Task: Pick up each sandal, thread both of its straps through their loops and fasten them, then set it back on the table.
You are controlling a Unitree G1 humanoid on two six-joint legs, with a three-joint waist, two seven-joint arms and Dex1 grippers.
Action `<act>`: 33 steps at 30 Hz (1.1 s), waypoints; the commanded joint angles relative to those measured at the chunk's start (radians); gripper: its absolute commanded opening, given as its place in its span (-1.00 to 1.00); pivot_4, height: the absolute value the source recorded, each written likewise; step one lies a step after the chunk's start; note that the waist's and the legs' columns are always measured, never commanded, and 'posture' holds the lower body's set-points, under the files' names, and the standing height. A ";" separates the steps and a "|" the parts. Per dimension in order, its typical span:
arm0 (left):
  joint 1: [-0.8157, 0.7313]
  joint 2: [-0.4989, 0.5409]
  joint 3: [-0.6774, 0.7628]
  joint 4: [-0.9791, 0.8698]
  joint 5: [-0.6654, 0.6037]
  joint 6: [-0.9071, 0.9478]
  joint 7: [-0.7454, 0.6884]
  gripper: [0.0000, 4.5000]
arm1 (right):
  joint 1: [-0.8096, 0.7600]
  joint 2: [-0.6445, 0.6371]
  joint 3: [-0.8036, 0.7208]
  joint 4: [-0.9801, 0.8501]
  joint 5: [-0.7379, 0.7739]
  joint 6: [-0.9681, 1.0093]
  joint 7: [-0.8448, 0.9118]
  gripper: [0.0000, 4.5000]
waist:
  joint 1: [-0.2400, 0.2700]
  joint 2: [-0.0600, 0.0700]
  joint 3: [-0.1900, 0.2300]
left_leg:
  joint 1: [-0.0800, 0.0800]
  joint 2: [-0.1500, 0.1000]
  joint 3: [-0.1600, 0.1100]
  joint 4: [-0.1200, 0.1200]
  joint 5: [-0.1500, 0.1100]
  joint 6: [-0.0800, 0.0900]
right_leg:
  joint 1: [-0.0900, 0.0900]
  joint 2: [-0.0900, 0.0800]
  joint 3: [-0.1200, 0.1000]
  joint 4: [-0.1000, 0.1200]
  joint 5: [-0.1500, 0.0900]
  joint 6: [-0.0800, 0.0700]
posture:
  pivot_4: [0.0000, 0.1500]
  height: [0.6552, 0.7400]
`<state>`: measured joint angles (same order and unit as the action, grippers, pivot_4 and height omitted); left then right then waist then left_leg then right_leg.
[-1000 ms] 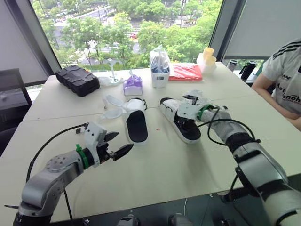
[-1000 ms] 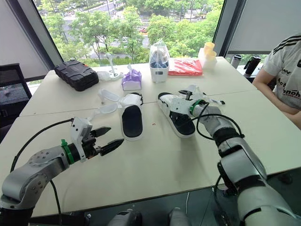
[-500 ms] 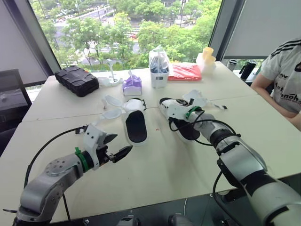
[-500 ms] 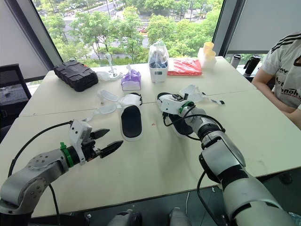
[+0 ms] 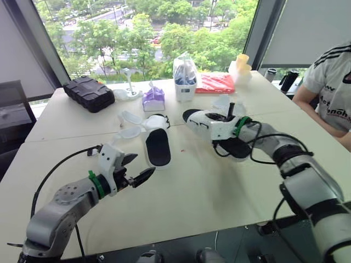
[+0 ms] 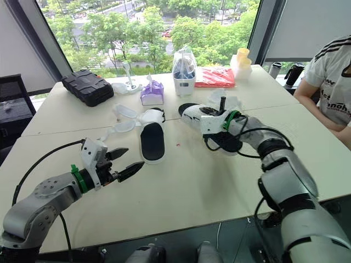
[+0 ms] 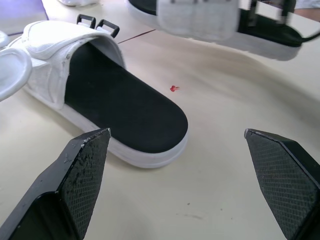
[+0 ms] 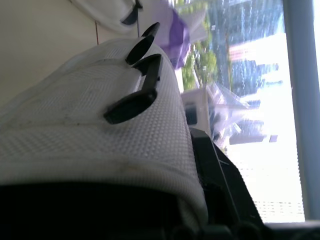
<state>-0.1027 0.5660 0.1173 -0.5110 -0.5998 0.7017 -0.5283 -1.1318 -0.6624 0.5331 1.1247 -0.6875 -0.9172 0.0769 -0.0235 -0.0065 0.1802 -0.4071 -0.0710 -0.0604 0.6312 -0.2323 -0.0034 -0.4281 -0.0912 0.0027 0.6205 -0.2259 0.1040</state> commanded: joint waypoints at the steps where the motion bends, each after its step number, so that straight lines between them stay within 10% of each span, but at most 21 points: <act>1: -0.036 0.006 -0.013 0.013 0.009 -0.032 -0.033 1.00 | 0.038 -0.105 0.013 -0.190 -0.030 -0.298 -0.008 -0.98 | 0.001 0.000 0.000 | 0.000 0.000 0.000 0.000 0.000 0.000 | 0.000 0.000 0.000 0.000 0.000 0.000 | 1.00 1.00; 19: -0.131 0.023 -0.174 0.087 0.102 -0.083 -0.152 1.00 | 0.216 -0.069 0.016 -0.387 -0.155 -0.576 0.018 -0.98 | 0.004 0.000 0.000 | 0.005 0.000 0.004 0.001 0.000 0.000 | 0.002 0.002 0.006 0.003 0.000 0.000 | 1.00 1.00; 28: -0.080 0.106 -0.297 0.111 0.280 -0.296 -0.277 1.00 | 0.180 -0.134 0.147 -0.312 0.208 -0.472 0.353 0.98 | 0.007 -0.001 0.000 | 0.012 0.001 0.005 0.001 0.000 0.001 | 0.010 0.001 0.008 0.003 -0.002 -0.004 | 1.00 1.00; 33: -0.099 0.090 -0.322 0.156 0.313 -0.395 -0.339 1.00 | 0.311 -0.314 0.166 -0.623 0.743 -0.040 0.832 0.98 | 0.012 0.000 0.000 | 0.018 0.001 0.002 0.001 -0.003 0.005 | 0.021 0.000 0.006 -0.005 -0.003 -0.005 | 1.00 1.00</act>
<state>-0.1864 0.6622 -0.1955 -0.3468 -0.2922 0.3422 -0.8469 -0.8340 -0.9483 0.7105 0.5980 -0.0989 -1.0852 0.7774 -0.0114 -0.0070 0.1805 -0.3888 -0.0701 -0.0578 0.6325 -0.2354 0.0026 -0.4067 -0.0918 0.0091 0.6150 -0.2287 0.0995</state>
